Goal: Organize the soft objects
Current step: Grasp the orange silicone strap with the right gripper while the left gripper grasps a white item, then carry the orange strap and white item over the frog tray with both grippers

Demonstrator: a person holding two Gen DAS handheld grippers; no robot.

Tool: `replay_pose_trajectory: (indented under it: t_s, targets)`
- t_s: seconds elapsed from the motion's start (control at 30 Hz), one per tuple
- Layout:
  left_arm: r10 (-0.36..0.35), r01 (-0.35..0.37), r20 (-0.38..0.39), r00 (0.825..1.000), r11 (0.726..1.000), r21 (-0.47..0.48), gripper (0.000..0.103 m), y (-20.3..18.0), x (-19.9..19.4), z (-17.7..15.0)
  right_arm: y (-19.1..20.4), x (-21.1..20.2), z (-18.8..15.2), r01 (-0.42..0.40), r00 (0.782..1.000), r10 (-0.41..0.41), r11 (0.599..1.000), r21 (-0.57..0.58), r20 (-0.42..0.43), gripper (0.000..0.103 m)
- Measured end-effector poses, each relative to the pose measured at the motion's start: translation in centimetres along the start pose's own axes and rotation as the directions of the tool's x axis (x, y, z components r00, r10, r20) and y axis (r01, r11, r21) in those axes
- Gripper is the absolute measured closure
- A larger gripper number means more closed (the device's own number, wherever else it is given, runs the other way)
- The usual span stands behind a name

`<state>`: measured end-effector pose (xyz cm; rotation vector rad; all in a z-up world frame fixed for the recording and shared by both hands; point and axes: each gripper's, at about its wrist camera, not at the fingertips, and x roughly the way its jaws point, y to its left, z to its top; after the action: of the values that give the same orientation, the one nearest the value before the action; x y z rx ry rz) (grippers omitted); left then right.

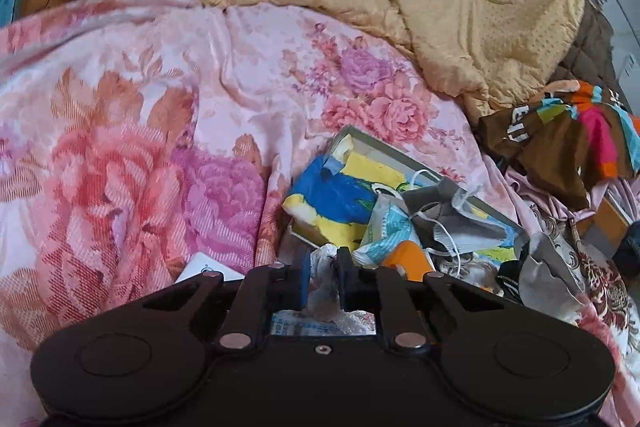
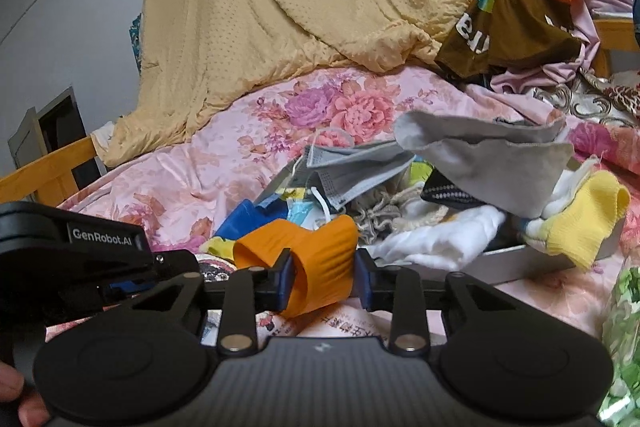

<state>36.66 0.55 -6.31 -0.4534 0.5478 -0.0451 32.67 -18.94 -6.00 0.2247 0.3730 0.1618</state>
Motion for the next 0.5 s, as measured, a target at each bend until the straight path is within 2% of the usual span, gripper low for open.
replay_pose_trajectory:
  t_s: [0.27, 0.43, 0.5]
  targets:
    - [-0.025, 0.025, 0.002, 1.0, 0.999, 0.028, 0.089, -0.73, -0.83, 0.47, -0.36, -0.24, 0.63, -0.002, 1.0, 0.002, 1.0, 0.004, 0.025, 0.072]
    - [-0.067, 0.067, -0.013, 0.998, 0.997, 0.033, 0.089, -0.99, -1.07, 0.37, -0.45, -0.48, 0.84, -0.007, 1.0, 0.007, 1.0, 0.011, 0.03, 0.072]
    - [-0.102, 0.102, -0.024, 0.995, 0.995, 0.003, 0.089, -0.87, -1.12, 0.47, -0.53, -0.65, 1.04, -0.008, 0.999, 0.007, 1.0, 0.009, 0.038, 0.072]
